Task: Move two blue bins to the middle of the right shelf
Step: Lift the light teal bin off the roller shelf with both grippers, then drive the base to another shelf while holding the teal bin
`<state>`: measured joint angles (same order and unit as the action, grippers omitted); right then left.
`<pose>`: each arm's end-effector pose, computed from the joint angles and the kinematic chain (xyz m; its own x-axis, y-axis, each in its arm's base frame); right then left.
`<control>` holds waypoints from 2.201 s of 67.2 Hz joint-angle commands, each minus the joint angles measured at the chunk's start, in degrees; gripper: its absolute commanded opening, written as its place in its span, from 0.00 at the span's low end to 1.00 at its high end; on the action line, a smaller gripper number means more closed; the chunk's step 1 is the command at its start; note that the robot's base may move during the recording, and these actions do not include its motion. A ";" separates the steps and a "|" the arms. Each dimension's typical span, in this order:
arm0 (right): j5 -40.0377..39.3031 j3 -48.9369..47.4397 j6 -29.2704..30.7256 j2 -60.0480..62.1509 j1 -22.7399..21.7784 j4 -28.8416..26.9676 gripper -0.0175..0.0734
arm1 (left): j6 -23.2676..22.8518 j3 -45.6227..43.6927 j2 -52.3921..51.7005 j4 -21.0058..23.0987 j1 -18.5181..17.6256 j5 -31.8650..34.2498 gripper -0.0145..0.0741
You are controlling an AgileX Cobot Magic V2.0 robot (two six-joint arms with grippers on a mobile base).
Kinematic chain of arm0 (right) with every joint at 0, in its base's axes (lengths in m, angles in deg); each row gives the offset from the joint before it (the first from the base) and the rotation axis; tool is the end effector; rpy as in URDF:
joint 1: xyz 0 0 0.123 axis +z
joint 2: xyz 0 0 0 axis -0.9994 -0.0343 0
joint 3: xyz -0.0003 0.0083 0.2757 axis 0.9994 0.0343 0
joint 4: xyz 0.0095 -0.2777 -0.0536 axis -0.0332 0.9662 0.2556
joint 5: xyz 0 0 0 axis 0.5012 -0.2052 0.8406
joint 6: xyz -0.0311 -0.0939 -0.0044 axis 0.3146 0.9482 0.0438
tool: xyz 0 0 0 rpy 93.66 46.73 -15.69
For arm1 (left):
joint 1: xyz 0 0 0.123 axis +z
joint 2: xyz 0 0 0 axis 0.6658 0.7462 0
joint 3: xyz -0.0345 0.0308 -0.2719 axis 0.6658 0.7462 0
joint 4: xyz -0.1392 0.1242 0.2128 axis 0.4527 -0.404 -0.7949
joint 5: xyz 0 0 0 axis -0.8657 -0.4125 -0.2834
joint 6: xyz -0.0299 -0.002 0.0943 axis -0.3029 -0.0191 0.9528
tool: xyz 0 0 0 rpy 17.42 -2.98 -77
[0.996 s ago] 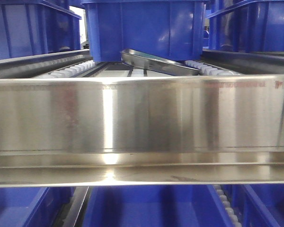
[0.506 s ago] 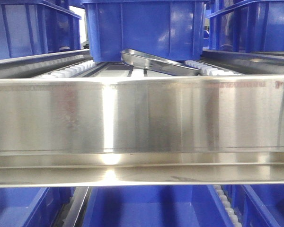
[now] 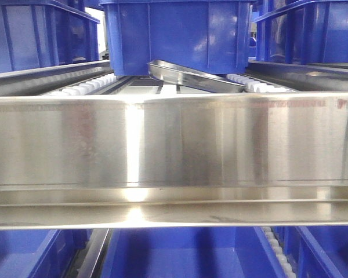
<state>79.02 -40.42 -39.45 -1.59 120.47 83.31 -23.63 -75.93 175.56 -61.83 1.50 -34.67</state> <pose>0.2966 0.1508 0.4854 -0.4596 -0.0605 -0.8861 -0.1809 0.9831 0.0267 0.2916 -0.1826 0.5031 -0.4320 0.0277 -0.9015 0.1109 0.9936 -0.0226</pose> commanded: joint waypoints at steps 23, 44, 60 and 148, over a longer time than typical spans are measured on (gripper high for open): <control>-3.39 -0.66 0.77 0.42 0.35 1.77 0.01 | 0.02 -0.61 -0.72 -2.49 -0.53 3.21 0.04; -3.69 -0.66 0.77 0.42 0.35 1.77 0.01 | 0.02 -0.61 -0.72 -2.72 -0.53 3.23 0.04; -3.69 -0.66 0.77 0.42 0.35 1.77 0.01 | 0.02 -0.61 -0.72 -2.72 -0.53 3.23 0.04; -5.00 -0.66 0.77 0.42 0.35 1.77 0.01 | 0.02 -0.61 -0.05 -2.70 -0.53 3.32 0.04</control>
<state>77.64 -40.42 -39.57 -1.69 120.50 83.85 -23.63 -75.93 175.67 -63.21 1.40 -33.65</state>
